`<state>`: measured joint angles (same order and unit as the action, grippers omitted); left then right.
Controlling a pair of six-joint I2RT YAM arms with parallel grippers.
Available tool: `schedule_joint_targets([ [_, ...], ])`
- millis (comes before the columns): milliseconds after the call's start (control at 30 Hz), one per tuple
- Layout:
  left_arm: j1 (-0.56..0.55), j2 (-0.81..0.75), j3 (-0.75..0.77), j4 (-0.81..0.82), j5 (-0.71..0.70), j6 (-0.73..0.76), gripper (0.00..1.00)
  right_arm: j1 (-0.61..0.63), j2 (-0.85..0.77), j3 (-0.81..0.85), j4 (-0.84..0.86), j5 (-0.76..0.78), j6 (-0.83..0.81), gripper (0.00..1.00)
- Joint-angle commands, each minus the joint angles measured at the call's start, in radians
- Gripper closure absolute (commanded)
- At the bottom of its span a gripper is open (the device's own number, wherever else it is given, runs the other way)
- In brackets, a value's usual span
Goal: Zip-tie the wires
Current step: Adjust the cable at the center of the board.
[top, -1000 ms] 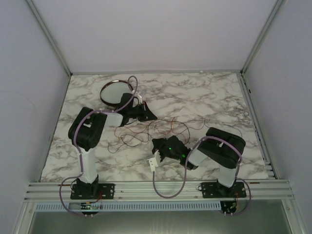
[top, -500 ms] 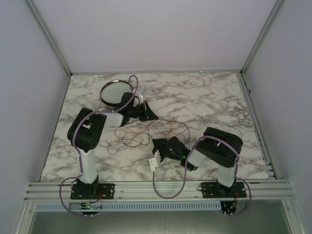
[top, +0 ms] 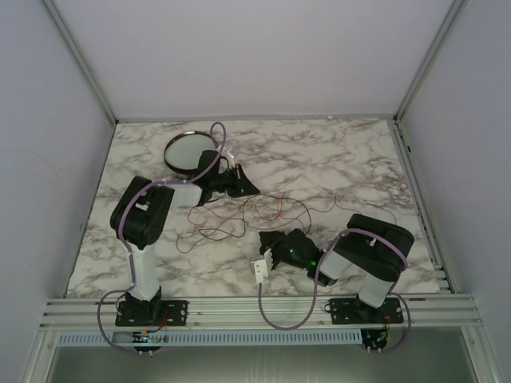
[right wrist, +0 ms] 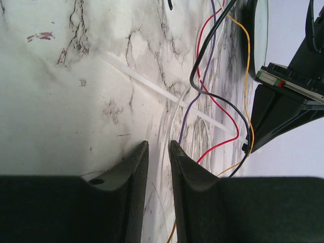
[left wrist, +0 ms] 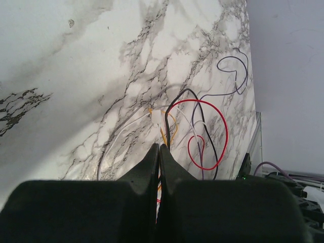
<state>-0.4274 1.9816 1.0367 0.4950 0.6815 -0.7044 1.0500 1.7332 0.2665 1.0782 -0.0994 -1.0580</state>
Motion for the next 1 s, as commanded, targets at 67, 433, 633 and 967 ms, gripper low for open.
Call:
schedule_joint_targets([
  [67, -0.004, -0.007, 0.027, -0.01, 0.012, -0.001, 1.0, 0.019, 0.038, 0.012, 0.092, -0.013, 0.003, 0.79],
  [433, -0.004, -0.011, 0.03, -0.02, 0.012, 0.003, 1.0, 0.034, 0.017, 0.054, 0.109, 0.015, -0.001, 0.65],
  [633, -0.005, -0.01, 0.028, -0.02, 0.011, 0.002, 1.0, 0.039, 0.019, 0.072, 0.015, -0.013, -0.039, 0.75],
  [967, -0.007, -0.01, 0.033, -0.03, 0.01, -0.001, 1.0, 0.041, 0.055, 0.081, 0.01, -0.013, -0.072, 0.81],
])
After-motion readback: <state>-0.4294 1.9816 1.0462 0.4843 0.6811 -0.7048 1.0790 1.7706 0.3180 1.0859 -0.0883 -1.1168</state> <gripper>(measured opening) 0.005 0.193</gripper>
